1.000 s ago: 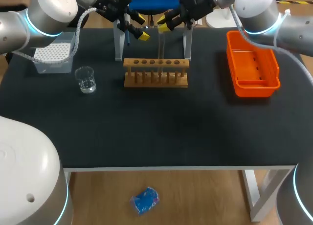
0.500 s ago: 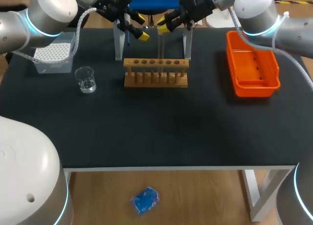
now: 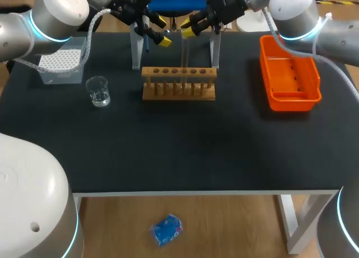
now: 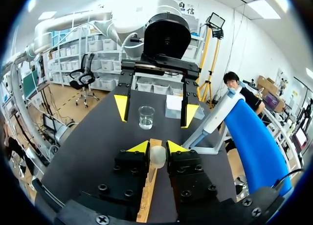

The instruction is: Invert the test tube, pick up the pipette, mount the tip to pipette, aspirate from beaker and dispense into the tube, eject the tip, return the pipette, and cap with the stopper.

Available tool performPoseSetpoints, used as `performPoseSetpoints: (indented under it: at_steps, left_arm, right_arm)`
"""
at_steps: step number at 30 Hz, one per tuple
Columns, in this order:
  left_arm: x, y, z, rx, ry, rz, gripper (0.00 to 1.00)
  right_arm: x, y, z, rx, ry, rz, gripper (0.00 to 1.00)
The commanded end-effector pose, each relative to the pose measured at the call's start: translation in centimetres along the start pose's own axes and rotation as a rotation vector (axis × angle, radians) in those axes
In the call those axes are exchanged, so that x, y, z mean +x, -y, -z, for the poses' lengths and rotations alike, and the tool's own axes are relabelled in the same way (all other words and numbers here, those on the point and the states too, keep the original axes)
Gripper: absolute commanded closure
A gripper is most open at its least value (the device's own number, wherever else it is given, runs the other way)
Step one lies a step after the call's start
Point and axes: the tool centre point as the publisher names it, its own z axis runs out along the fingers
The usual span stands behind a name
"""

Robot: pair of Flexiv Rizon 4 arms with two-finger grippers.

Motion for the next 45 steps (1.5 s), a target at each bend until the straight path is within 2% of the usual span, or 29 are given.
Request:
performPoseSetpoints:
  at_steps: [1,28,45]
  left_arm:
    - [-0.07,0.05,0.09,-0.004,-0.003,0.001,0.0]
    - [-0.07,0.05,0.09,-0.004,-0.003,0.001,0.0]
    - [-0.07,0.05,0.09,-0.004,-0.003,0.001,0.0]
  right_arm:
    - [0.22,-0.15,0.26,0.002,0.001,0.003,1.0]
    - [0.97,0.53,-0.4,-0.005,-0.011,-0.018,1.0]
    - [0.29,-0.21,0.41,-0.009,0.001,0.001,1.0]
